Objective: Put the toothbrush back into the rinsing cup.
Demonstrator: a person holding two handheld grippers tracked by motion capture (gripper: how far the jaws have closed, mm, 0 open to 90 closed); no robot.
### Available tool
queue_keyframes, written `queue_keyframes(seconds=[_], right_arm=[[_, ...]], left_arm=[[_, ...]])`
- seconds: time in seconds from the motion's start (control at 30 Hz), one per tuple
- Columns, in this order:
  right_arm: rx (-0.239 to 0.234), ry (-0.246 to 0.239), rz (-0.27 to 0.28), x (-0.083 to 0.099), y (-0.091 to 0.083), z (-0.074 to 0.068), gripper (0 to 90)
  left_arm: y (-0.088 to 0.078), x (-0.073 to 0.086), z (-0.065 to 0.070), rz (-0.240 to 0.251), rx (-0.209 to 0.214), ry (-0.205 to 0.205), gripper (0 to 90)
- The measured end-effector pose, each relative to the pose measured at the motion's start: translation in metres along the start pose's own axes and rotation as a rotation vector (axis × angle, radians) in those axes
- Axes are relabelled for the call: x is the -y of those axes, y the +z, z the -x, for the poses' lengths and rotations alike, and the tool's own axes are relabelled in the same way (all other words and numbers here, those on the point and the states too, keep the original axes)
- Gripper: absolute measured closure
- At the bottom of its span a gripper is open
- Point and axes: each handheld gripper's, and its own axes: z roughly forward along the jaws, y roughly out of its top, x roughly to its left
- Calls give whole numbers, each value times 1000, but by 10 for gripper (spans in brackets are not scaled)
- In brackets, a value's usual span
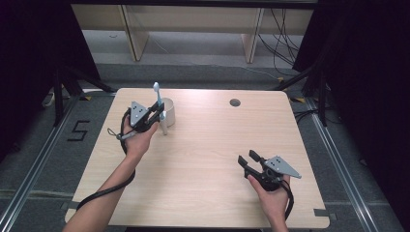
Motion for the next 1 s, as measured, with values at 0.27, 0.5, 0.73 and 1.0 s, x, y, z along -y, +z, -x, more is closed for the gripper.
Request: queue_keyframes(seconds=[0.27, 0.5, 0.73, 1.0], right_arm=[[11, -14, -1, 0, 0, 1, 477], [-4, 29, -9, 2, 1, -2, 477], [1, 16, -7, 2, 1, -1, 477], [8, -9, -17, 3, 1, 0, 476]], left_arm=[[1, 6, 1, -5, 1, -10, 782], [2, 14, 2, -18, -1, -20, 782], [3, 22, 2, -26, -9, -36, 782], [6, 28, 2, -39, -8, -25, 781]])
